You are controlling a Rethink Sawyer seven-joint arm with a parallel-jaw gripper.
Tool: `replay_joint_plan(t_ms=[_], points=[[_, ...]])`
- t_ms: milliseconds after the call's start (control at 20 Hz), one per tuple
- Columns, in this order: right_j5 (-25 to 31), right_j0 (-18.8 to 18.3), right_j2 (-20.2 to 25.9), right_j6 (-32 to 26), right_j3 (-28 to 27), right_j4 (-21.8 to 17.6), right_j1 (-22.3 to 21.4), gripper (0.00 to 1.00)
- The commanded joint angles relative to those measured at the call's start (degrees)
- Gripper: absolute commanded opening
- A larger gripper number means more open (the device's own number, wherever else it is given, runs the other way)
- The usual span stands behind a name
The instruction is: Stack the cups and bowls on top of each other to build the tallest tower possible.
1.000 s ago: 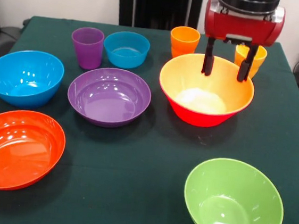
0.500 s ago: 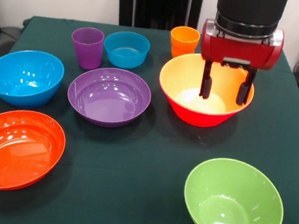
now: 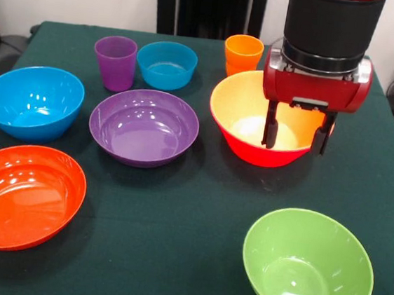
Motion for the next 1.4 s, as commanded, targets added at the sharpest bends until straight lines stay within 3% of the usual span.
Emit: replay_joint_plan(t_ms=[50,800,1400], points=[[8.8,-1.3,5.1,-11.3,-3.4,-3.1,1.7,1.0],[8.9,-9.3,8.6,-19.6,0.4,-4.8,-0.6,1.0],[11.3,-12.8,11.9,-23.4,-5.8,-7.5,5.2,1.0]])
